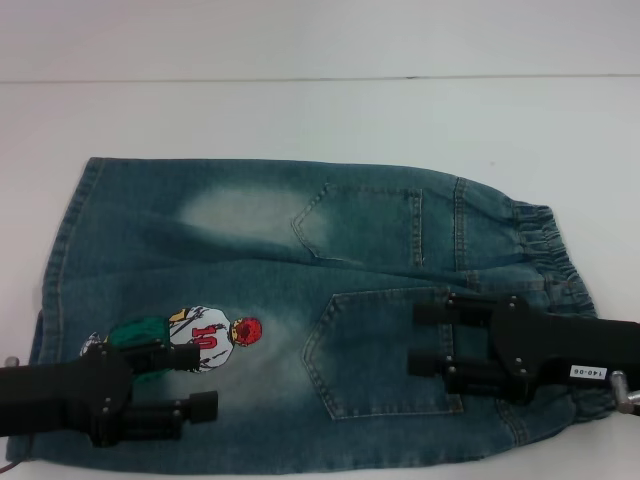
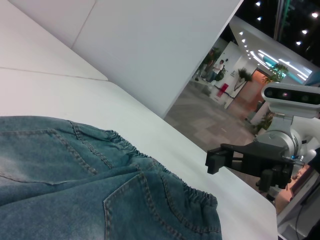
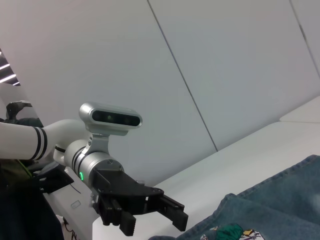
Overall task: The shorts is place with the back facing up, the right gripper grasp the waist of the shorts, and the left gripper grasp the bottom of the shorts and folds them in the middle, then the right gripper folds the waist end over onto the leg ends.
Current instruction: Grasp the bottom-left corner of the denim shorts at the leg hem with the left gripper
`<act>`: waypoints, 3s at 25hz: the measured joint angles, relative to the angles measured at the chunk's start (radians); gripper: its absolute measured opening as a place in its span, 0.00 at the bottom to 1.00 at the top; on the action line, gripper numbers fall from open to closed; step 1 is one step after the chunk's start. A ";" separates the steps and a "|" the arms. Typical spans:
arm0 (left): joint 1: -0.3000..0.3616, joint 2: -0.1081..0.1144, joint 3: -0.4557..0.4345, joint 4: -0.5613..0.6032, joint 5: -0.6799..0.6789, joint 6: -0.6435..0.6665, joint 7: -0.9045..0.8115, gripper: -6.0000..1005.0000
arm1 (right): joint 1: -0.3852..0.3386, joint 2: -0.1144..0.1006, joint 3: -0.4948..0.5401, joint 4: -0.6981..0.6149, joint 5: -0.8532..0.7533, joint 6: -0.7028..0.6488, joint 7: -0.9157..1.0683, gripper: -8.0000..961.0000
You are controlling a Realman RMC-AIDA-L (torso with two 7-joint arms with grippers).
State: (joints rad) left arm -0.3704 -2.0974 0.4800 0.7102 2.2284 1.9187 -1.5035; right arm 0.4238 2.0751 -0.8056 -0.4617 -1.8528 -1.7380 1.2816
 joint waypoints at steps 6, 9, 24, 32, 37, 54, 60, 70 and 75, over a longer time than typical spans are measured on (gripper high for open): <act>0.003 -0.001 0.003 -0.001 0.001 -0.001 -0.002 0.86 | 0.000 -0.003 -0.005 0.000 -0.005 -0.003 0.001 0.73; 0.003 -0.001 0.004 -0.002 0.001 -0.001 -0.006 0.86 | -0.001 -0.004 -0.006 0.000 -0.016 -0.005 0.001 0.73; -0.022 0.015 -0.001 0.013 0.069 0.001 -0.066 0.86 | -0.017 -0.009 0.002 -0.001 -0.020 -0.009 0.004 0.73; -0.063 0.052 -0.007 0.076 0.216 0.007 -0.189 0.86 | -0.017 -0.009 0.002 -0.002 -0.014 -0.009 0.004 0.73; -0.070 0.073 -0.050 0.112 0.258 0.017 -0.231 0.86 | -0.017 -0.010 0.005 -0.002 -0.012 -0.008 0.004 0.73; -0.100 0.121 -0.098 0.238 0.442 0.069 -0.400 0.86 | -0.017 -0.028 0.041 -0.003 -0.011 -0.009 0.000 0.73; -0.113 0.129 -0.104 0.256 0.501 0.076 -0.422 0.86 | -0.017 -0.029 0.046 -0.003 -0.011 -0.009 -0.004 0.73; -0.117 0.131 -0.108 0.267 0.552 0.044 -0.435 0.86 | -0.025 -0.029 0.055 -0.003 -0.012 -0.009 -0.008 0.73; -0.117 0.130 -0.108 0.262 0.577 0.022 -0.441 0.86 | -0.027 -0.031 0.056 -0.003 -0.012 -0.009 -0.008 0.73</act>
State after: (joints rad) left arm -0.4878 -1.9669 0.3722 0.9723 2.8055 1.9403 -1.9449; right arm 0.3972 2.0438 -0.7501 -0.4649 -1.8651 -1.7471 1.2732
